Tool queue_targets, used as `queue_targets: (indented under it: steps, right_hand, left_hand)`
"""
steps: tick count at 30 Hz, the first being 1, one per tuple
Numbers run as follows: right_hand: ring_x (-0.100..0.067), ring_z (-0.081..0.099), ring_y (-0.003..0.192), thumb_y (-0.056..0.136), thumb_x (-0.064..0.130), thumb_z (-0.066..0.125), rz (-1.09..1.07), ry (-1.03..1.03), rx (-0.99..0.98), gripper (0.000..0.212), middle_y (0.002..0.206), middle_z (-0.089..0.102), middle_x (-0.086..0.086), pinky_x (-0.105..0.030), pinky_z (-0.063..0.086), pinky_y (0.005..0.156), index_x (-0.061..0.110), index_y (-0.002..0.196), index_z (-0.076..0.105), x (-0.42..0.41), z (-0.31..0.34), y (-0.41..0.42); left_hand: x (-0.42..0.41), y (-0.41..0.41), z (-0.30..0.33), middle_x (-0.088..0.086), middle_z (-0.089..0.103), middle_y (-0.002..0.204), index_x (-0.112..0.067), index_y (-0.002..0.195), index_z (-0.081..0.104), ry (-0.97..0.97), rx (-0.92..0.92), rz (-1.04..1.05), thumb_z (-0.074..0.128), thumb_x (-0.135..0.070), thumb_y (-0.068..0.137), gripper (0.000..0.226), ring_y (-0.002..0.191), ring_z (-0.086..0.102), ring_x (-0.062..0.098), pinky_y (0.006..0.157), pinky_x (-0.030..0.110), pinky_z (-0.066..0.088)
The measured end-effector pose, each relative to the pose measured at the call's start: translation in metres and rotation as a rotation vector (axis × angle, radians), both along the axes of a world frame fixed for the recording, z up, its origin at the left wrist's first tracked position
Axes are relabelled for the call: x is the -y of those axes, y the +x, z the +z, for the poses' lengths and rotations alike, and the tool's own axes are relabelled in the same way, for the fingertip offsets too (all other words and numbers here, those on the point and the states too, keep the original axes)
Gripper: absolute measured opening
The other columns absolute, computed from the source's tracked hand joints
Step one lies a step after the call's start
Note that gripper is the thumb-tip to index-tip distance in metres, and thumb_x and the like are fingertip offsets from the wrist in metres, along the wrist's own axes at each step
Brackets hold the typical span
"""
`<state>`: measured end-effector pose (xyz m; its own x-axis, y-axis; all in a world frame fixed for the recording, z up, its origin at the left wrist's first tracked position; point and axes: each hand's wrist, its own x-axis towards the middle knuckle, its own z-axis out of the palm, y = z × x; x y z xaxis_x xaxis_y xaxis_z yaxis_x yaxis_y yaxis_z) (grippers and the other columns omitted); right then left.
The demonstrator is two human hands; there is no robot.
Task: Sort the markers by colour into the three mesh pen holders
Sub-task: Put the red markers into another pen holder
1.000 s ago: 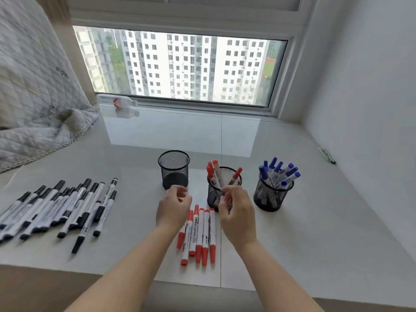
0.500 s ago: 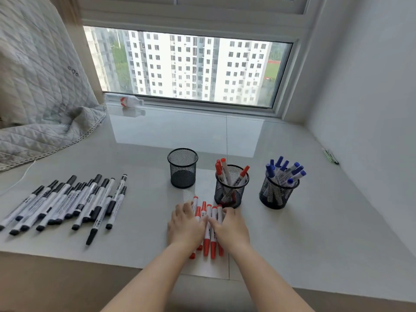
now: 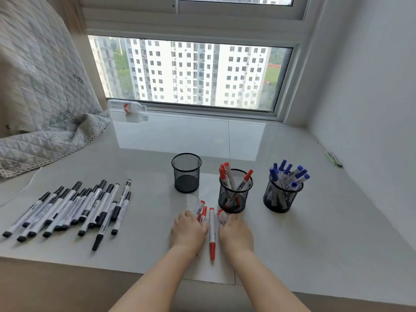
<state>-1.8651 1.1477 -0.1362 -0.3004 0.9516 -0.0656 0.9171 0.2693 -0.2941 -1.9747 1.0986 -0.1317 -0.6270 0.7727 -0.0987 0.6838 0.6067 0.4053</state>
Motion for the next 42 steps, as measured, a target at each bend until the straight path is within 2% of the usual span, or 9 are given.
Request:
queue_targets:
  steps: [4,8,13,17,23,27,31,37,42]
  right_hand:
    - [-0.027,0.051,0.114,0.097,0.031,0.032,0.009,-0.001,0.0,0.036,0.124,0.053,-0.013,-0.033,0.04,0.087,0.003,0.117,0.044,-0.003,0.002,0.002]
    - [-0.028,0.054,0.11,0.096,0.033,0.034,0.028,-0.006,0.018,0.036,0.121,0.056,-0.013,-0.033,0.041,0.083,0.005,0.115,0.045,-0.004,0.004,0.007]
    - [-0.034,0.059,0.099,0.087,0.024,0.046,0.0,-0.067,-0.06,0.019,0.108,0.063,-0.015,-0.031,0.034,0.067,0.011,0.101,0.045,-0.009,0.013,0.02]
    - [-0.032,0.057,0.101,0.085,0.027,0.05,-0.061,-0.159,-0.16,0.027,0.11,0.061,-0.013,-0.029,0.038,0.071,0.01,0.107,0.05,-0.009,0.017,0.017]
    - [-0.027,0.058,0.107,0.083,0.053,0.052,-0.048,-0.219,-0.15,0.044,0.114,0.063,-0.007,-0.031,0.043,0.078,0.016,0.108,0.056,-0.002,0.018,-0.012]
    - [-0.026,0.058,0.107,0.084,0.05,0.051,-0.074,-0.213,-0.146,0.04,0.113,0.064,-0.005,-0.028,0.04,0.075,0.017,0.107,0.057,-0.007,0.019,-0.017]
    - [-0.029,0.06,0.105,0.085,0.055,0.047,-0.044,-0.251,-0.142,0.047,0.11,0.066,-0.009,-0.03,0.045,0.078,0.014,0.102,0.063,-0.008,0.02,-0.029]
    - [-0.025,0.061,0.103,0.08,0.039,0.054,-0.088,-0.219,-0.063,0.036,0.111,0.065,-0.005,-0.026,0.041,0.07,0.014,0.106,0.061,-0.016,0.024,-0.026]
    - [-0.026,0.061,0.096,0.075,0.032,0.054,-0.085,-0.243,-0.01,0.03,0.103,0.066,-0.006,-0.025,0.039,0.068,0.013,0.098,0.06,-0.016,0.025,-0.006]
  left_hand:
    - [-0.002,-0.004,0.007,0.013,0.053,0.121,-0.003,0.118,0.045,-0.034,0.041,0.007,0.045,-0.039,0.09,0.046,0.112,0.051,0.029,0.09,0.033,0.041]
    - [-0.001,-0.011,0.009,0.012,0.062,0.108,-0.006,0.106,0.053,-0.014,0.054,-0.017,0.045,-0.034,0.091,0.032,0.097,0.059,0.029,0.075,0.03,0.043]
    - [0.001,-0.012,0.008,0.012,0.064,0.104,-0.008,0.102,0.052,0.034,0.036,-0.009,0.046,-0.032,0.09,0.028,0.094,0.06,0.03,0.072,0.03,0.042]
    - [0.0,-0.012,0.009,0.011,0.064,0.105,-0.01,0.105,0.05,0.038,0.017,0.005,0.048,-0.037,0.089,0.031,0.096,0.061,0.029,0.075,0.029,0.044]
    - [-0.001,-0.015,0.008,0.012,0.065,0.103,-0.01,0.101,0.052,0.019,0.017,-0.032,0.044,-0.046,0.09,0.039,0.097,0.061,0.03,0.075,0.031,0.045]
    - [-0.003,-0.016,0.005,0.012,0.065,0.102,-0.01,0.099,0.052,0.005,0.01,-0.032,0.043,-0.047,0.09,0.039,0.096,0.061,0.031,0.074,0.031,0.044]
    - [-0.004,-0.018,0.003,0.011,0.065,0.104,-0.012,0.101,0.052,-0.026,-0.02,-0.037,0.045,-0.048,0.088,0.04,0.097,0.062,0.03,0.074,0.03,0.044]
    - [0.0,-0.023,0.002,0.008,0.066,0.101,-0.019,0.105,0.056,-0.014,-0.026,-0.065,0.048,-0.045,0.085,0.034,0.094,0.061,0.027,0.068,0.027,0.038]
    - [0.001,-0.024,0.005,0.007,0.066,0.098,-0.015,0.097,0.058,-0.053,-0.017,-0.062,0.051,-0.038,0.081,0.029,0.09,0.06,0.026,0.066,0.026,0.036]
